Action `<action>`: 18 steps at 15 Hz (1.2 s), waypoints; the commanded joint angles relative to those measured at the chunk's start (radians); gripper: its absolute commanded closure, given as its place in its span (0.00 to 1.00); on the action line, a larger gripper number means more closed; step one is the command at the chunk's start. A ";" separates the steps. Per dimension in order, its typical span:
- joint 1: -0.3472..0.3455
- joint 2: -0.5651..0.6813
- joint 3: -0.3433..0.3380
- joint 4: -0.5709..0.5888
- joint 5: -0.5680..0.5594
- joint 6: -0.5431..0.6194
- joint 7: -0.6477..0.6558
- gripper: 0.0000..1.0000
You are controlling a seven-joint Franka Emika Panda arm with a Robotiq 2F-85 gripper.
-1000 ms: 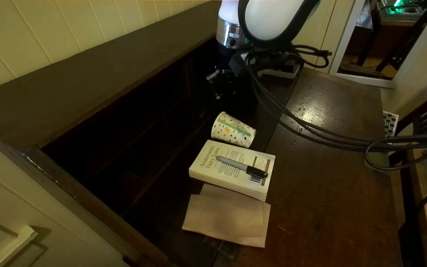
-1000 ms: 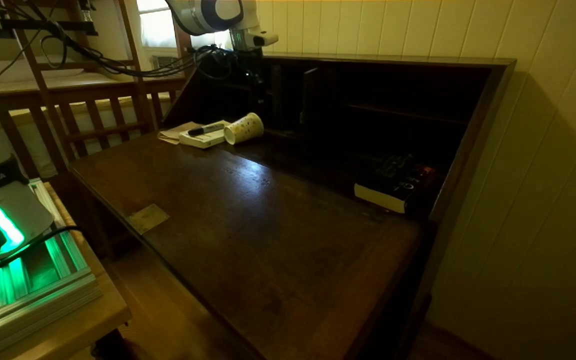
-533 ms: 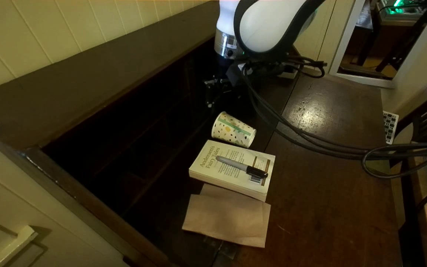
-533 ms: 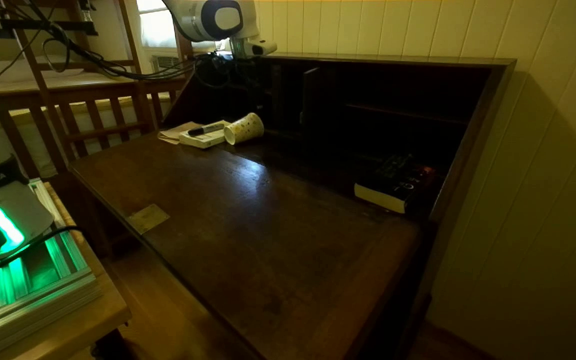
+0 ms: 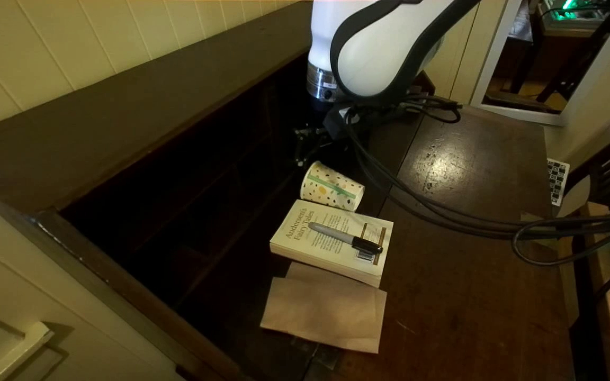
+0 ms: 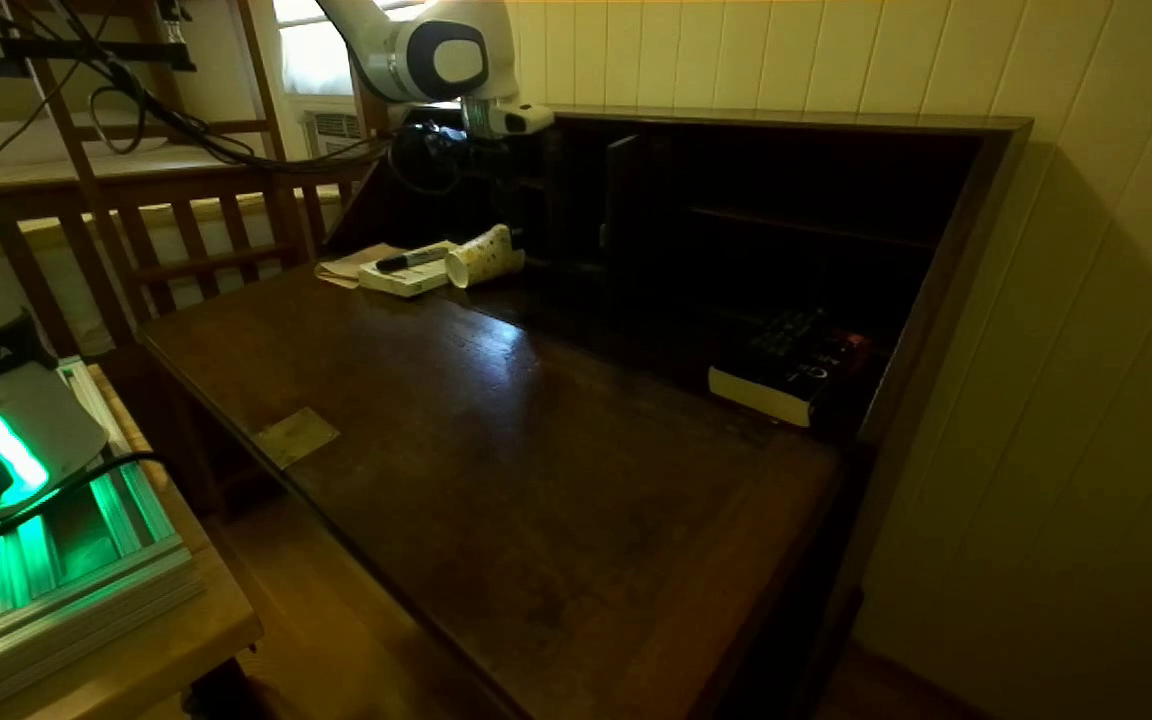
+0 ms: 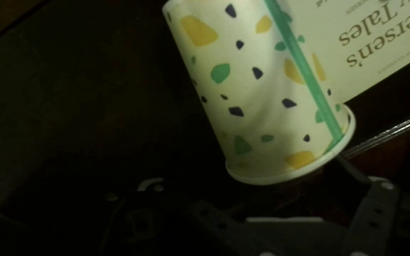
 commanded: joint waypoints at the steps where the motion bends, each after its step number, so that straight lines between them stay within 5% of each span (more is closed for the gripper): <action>1: -0.008 0.023 0.004 0.029 0.037 0.001 -0.012 0.00; 2: -0.008 0.025 0.003 0.032 0.036 -0.007 -0.013 0.02; 3: -0.006 0.027 0.001 0.033 0.032 -0.013 -0.012 0.26; 5: -0.006 0.030 -0.001 0.034 0.029 -0.021 -0.015 0.31; 14: 0.025 -0.057 -0.043 -0.036 -0.047 -0.007 0.005 0.95; 18: 0.020 -0.090 -0.034 -0.053 -0.058 -0.016 -0.012 1.00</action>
